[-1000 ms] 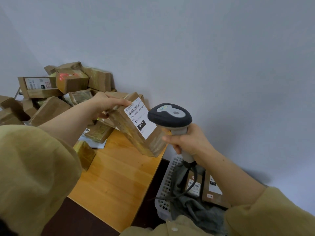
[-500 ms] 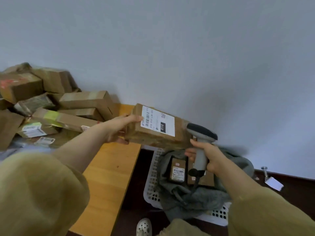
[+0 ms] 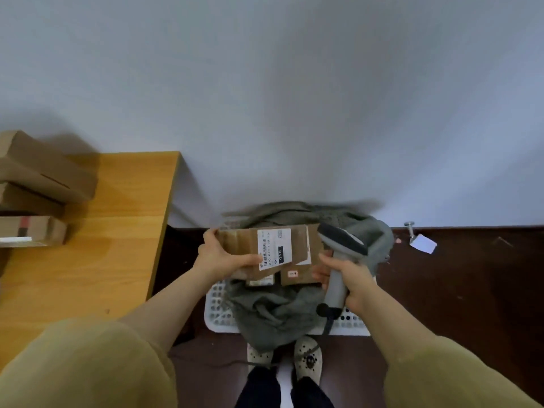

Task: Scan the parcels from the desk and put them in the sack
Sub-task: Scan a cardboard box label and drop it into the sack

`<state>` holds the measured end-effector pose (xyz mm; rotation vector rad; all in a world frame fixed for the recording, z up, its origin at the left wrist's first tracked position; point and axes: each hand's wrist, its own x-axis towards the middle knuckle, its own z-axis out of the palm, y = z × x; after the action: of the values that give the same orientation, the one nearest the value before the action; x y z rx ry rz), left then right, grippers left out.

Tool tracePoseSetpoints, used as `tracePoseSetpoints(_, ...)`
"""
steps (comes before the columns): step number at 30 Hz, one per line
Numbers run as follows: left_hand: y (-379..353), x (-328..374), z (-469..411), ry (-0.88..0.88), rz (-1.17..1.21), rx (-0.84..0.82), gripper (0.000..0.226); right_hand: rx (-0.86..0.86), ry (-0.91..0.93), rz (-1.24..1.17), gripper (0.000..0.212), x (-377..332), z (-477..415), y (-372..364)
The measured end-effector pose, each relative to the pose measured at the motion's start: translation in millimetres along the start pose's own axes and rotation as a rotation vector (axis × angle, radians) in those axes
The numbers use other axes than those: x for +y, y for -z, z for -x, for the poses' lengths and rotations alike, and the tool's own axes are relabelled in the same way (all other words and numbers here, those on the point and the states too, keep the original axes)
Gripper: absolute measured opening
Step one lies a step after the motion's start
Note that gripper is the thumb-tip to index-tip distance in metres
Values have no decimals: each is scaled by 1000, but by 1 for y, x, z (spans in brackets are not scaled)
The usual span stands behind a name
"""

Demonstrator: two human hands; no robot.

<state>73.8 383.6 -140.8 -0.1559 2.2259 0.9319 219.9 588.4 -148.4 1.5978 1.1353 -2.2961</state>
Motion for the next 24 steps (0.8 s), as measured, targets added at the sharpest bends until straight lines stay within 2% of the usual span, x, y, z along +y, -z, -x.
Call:
tracePoseSetpoints(4,-37,-15,-45,-115,-43,-81,127,15,-11,-28,10,19,-38,6)
tracePoseSetpoints(10,-81,-43,-96,-250,-109,-136,136,46,-33,-128,6,40,-91,-1)
tracePoseSetpoints(13,-98,-62,-118,-332,-189,-164,139,90,-32,-141,16,52,-114,-2)
tracePoseSetpoints(15,-109,-76,-130,-323,-245,-148,141,130,-47,-137,34,60,-127,-2)
tracePoseSetpoints(17,-116,-85,-137,-258,-250,-128,137,131,-59,-134,39,65,-135,-3)
tracePoseSetpoints(21,-112,-90,-134,-207,-264,-108,122,91,-69,-105,31,68,-131,-12)
tracePoseSetpoints(24,-87,-75,-112,-208,-244,-92,122,27,-81,-78,16,63,-107,-25)
